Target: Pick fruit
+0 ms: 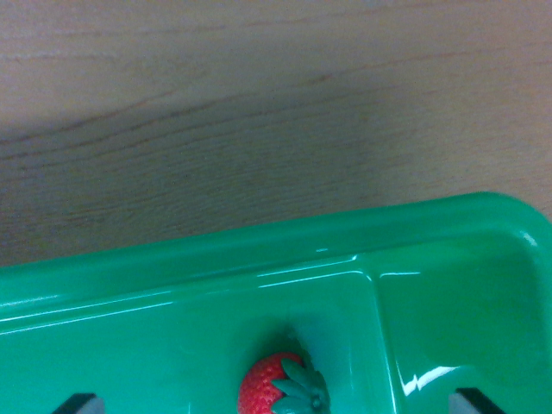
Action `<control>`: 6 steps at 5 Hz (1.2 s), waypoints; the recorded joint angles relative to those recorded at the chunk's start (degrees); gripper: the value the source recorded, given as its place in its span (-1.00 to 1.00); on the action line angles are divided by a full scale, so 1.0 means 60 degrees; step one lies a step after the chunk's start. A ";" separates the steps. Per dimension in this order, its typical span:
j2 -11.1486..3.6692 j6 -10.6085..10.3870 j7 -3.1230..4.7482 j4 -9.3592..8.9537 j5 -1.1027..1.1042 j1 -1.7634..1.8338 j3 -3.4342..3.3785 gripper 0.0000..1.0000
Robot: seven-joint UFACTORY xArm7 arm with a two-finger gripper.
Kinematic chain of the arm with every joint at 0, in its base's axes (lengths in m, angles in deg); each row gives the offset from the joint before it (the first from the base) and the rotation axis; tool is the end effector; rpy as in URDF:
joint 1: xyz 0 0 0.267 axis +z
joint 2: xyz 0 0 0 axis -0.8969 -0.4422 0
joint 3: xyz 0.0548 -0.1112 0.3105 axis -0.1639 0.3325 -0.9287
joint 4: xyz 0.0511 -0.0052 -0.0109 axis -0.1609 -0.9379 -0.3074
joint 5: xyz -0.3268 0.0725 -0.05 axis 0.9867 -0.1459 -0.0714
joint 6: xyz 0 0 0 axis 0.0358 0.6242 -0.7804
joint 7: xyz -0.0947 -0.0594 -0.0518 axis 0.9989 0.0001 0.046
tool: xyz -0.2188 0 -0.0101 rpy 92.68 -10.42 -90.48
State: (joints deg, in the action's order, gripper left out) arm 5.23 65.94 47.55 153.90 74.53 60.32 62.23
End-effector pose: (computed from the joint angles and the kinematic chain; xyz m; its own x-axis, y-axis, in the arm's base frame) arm 0.5295 -0.1111 0.1375 0.9903 -0.1388 0.0092 -0.1390 -0.9848 0.1038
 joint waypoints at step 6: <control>-0.0563 -0.1184 0.0015 -0.0726 0.0088 0.0059 0.0057 -1.00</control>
State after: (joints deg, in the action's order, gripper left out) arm 1.85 58.83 47.65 149.54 75.06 60.68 62.57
